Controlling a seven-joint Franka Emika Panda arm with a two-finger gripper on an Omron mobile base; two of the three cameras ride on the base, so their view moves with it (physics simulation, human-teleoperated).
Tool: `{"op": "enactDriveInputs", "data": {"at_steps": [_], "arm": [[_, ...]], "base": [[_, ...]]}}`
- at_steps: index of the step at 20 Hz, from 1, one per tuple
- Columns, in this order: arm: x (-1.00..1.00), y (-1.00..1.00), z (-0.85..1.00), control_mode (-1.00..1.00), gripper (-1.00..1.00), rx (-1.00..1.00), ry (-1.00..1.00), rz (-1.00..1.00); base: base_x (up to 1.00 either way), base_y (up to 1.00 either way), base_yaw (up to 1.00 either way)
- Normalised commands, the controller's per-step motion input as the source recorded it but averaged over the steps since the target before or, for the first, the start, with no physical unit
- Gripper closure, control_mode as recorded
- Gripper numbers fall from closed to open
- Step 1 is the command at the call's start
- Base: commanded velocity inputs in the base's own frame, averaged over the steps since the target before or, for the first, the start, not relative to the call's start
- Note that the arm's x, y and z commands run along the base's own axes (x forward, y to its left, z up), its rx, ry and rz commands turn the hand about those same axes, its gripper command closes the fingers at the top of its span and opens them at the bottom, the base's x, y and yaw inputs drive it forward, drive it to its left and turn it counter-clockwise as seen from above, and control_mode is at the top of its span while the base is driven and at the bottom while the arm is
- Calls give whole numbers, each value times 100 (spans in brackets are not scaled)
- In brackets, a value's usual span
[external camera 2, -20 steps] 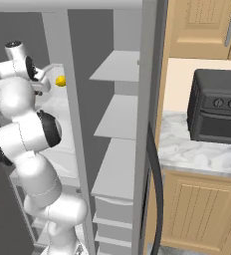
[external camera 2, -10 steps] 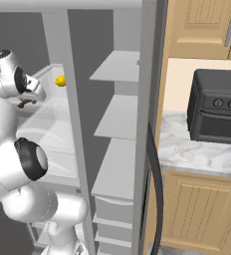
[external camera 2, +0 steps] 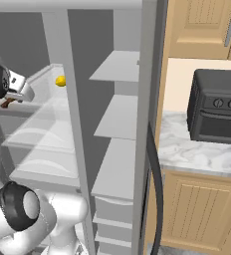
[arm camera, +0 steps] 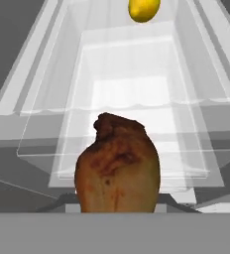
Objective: There's a chicken drumstick in the fridge that needs to be moved to the freezer for freezing. Pick up the chicken drumstick from the fridge, place it on any shelf in the freezer, and close the fridge and freezer doors when done.
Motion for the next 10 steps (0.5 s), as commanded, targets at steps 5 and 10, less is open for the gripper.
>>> {"op": "enactDriveInputs", "data": {"at_steps": [5,10], "arm": [[-100,-93,29,-100,100,-10,-3,9],[-100,-100,16,-100,100,-12,-13,16]], "base": [[0,0,0],[0,0,0]]}}
